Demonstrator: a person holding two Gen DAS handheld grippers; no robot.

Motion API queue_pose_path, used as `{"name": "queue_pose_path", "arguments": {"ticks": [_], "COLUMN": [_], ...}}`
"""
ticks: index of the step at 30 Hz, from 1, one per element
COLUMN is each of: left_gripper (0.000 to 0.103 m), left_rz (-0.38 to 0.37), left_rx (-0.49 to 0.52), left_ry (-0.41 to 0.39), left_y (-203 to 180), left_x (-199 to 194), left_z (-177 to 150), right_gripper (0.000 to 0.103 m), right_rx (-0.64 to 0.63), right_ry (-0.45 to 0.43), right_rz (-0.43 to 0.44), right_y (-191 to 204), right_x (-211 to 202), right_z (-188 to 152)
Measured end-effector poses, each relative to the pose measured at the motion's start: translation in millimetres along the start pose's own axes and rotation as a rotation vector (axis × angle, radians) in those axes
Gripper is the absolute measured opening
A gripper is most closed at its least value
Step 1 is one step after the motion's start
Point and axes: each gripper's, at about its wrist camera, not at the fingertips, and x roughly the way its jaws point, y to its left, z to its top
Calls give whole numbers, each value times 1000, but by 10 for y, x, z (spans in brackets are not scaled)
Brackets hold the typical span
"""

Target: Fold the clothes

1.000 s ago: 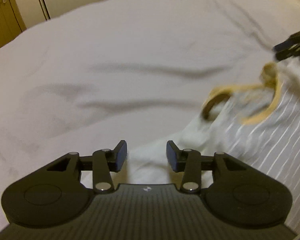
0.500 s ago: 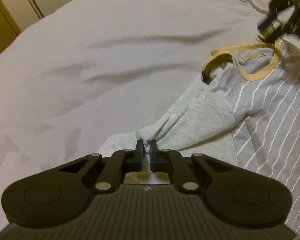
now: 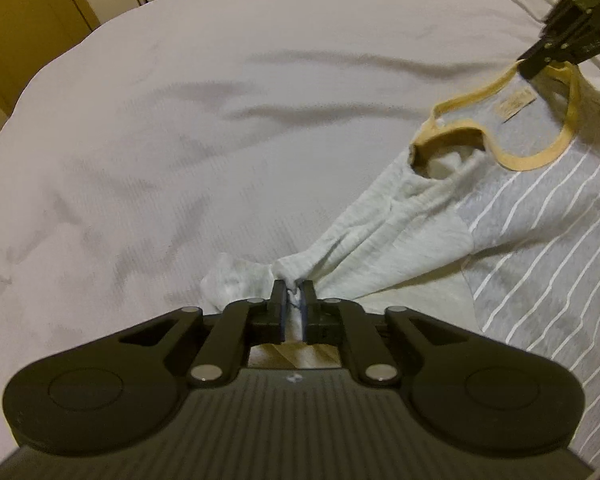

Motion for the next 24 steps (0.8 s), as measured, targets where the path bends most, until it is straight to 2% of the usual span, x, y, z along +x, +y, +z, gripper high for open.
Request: {"name": "queue_pose_path", "arguments": {"ticks": [1,2,6,8,9,11,13,17,18,19,20,21,22,24], "left_gripper": [15,16,17,17,16,23,29,29,25,14,6,2,2,2], "left_rz": [7,14,39,10,-12,-76,-117,-137,-137,-137,-127,-115,-103,-70], "left_rx": [-25,-51,-130,-138,-133,-97,-39,46,54,63,65,67,69,34], "left_ry": [-6,-13,-28,-34,-42,-38,-18,59,73,88,81,71,61,40], "left_y": [39,78,228,272,283,249,180,37,24,11,-6,-24,-41,14], "left_x": [-13,-25,-29,-5,2,14,70,275,317,360,357,346,335,313], "left_z": [2,4,33,73,95,119,161,152,139,125,125,127,129,146], "right_gripper": [27,31,35,35,36,41,51,51,48,40,30,6,0,0], "right_rx": [24,49,190,239,229,153,51,-72,-74,-70,-56,-38,-20,24], "right_ry": [-22,-44,-85,-81,-64,-13,54,169,182,195,199,199,199,192], "right_rz": [-1,-1,-53,-88,-103,-123,-141,-196,-199,-201,-210,-220,-231,-262], "right_y": [-35,-71,-373,-525,-560,-522,-459,-455,-452,-451,-468,-495,-522,-592], "right_x": [-28,-56,-204,-279,-310,-278,-220,-153,-136,-124,-128,-141,-154,-193], "right_z": [16,32,-40,-121,-171,-277,-395,-667,-710,-745,-763,-775,-787,-789]}}
